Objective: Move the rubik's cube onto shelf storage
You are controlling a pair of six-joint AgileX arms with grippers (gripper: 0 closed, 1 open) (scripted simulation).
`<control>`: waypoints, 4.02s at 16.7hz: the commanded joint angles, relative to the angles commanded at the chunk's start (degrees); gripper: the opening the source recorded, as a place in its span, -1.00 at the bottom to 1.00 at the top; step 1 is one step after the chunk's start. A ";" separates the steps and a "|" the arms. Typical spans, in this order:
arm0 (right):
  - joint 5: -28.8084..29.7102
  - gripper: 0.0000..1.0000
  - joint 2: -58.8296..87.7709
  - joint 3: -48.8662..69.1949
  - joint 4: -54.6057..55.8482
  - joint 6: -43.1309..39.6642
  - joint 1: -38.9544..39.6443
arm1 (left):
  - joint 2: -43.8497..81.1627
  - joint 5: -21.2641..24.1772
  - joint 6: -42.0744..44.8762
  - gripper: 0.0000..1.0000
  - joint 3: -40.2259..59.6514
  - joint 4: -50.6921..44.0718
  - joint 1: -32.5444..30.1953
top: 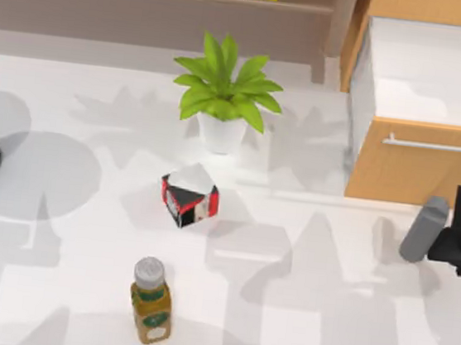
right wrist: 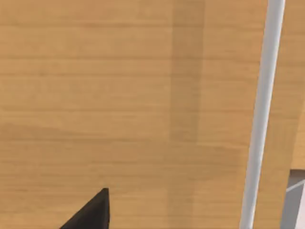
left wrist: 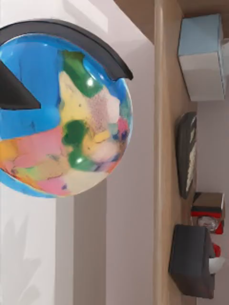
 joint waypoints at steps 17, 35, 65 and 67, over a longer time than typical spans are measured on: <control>-2.07 0.10 0.14 4.61 -4.16 -0.09 -2.11 | 0.00 0.00 0.00 1.00 0.00 0.00 0.00; -2.20 -1.00 0.32 5.30 -4.61 0.05 -2.22 | 0.00 0.00 0.00 1.00 0.00 0.00 0.00; -8.51 -1.00 10.59 33.75 -23.20 0.08 -8.59 | 0.00 0.00 0.00 1.00 0.00 0.00 0.00; -8.39 -1.00 10.47 33.59 -23.18 0.18 -8.46 | 0.00 0.00 0.00 1.00 0.00 0.00 0.00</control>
